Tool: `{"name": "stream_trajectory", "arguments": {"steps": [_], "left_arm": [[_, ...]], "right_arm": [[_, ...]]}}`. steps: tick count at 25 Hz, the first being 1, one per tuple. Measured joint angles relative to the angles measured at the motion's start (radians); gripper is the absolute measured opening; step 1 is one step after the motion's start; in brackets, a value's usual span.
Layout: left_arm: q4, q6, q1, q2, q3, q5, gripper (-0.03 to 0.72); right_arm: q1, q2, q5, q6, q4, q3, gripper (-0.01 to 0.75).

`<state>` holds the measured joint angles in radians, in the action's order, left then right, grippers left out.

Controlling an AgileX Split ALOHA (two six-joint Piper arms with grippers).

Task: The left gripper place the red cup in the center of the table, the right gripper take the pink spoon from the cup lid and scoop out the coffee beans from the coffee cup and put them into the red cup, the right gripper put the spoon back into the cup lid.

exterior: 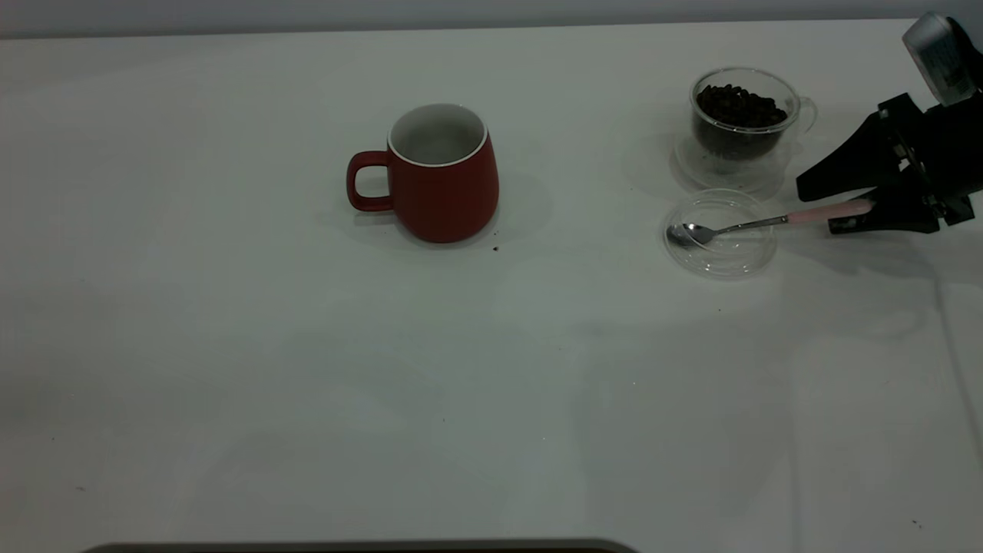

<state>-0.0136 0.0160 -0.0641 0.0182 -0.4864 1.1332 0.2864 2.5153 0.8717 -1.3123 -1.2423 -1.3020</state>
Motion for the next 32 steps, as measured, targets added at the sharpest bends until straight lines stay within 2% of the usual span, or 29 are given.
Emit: {"name": "stream_trajectory", "arguments": {"steps": [4,8,16,18,21,23,24,28,30,32], "left_arm": [[0.000,0.000,0.000,0.000,0.000,0.000,0.505],[0.000,0.000,0.000,0.000,0.000,0.000,0.505],[0.000,-0.001,0.000,0.000,0.000,0.000,0.505],[0.000,-0.001,0.000,0.000,0.000,0.000,0.505],[0.000,-0.002,0.000,0.000,0.000,0.000,0.505],[0.000,-0.002,0.000,0.000,0.000,0.000,0.505],[0.000,-0.002,0.000,0.000,0.000,0.000,0.505],[0.000,-0.002,0.000,0.000,0.000,0.000,0.505],[0.000,-0.002,0.000,0.000,0.000,0.000,0.505],[0.000,-0.002,0.000,0.000,0.000,0.000,0.505]], "right_arm": [[-0.001,0.000,-0.089,-0.078,-0.094,0.000,0.613],[-0.001,-0.004,-0.114,-0.130,-0.138,0.000,0.594],[-0.001,-0.163,-0.225,-0.081,-0.120,0.006,0.563],[-0.001,-0.236,-0.188,0.009,-0.120,0.006,0.563],[-0.019,-0.337,0.026,0.137,-0.076,0.006,0.563],[-0.056,-0.406,0.191,0.214,0.073,0.006,0.561],[-0.084,-0.447,0.232,0.271,0.197,0.006,0.561],[-0.212,-0.612,0.227,0.715,0.763,0.013,0.561],[-0.275,-0.692,0.233,0.914,0.946,0.013,0.561],[-0.345,-0.783,0.270,1.010,1.028,0.014,0.561]]}}
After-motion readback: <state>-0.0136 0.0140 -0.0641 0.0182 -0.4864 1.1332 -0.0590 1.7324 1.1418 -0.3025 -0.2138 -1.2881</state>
